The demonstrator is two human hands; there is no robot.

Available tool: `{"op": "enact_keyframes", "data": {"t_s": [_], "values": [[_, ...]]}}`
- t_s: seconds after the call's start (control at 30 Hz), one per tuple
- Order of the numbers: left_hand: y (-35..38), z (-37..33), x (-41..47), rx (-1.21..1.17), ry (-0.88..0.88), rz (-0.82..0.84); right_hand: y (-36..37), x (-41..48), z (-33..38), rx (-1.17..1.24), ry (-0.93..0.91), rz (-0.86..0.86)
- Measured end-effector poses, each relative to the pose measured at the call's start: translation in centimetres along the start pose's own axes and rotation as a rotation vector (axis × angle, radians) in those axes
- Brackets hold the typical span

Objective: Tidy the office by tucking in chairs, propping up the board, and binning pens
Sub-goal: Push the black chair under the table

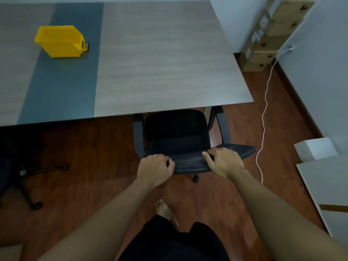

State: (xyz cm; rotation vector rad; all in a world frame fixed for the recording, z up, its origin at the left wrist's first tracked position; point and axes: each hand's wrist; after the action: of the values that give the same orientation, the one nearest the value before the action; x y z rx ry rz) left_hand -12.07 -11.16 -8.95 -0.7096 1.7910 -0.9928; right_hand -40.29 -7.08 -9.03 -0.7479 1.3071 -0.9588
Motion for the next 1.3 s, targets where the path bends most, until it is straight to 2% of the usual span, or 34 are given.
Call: {"op": "enact_keyframes", "data": {"t_s": [0.3,0.83,1.3], "values": [[-5.2,2.1,8.4,0.020,0.002,-0.063,-4.2,8.4,-0.4,-0.022,-0.001,-0.009],[-10.8,7.1,15.3,0.037,-0.066,-0.027,-7.7,15.3,3.5,0.051,0.004,-0.060],[-9.7,9.4,13.7,0.063,-0.115,-0.104,-7.5,15.7,5.8,0.034,-0.037,-0.027]]}}
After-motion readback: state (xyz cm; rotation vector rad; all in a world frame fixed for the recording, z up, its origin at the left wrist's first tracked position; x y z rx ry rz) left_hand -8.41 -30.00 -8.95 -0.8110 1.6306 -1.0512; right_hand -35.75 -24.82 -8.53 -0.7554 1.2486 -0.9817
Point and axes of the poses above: each hand's wrist, its own x-axis towards the middle knuckle, its own y-axis out of the palm, z = x × y, and after that the axes turned 13 degrees about z, right-handed
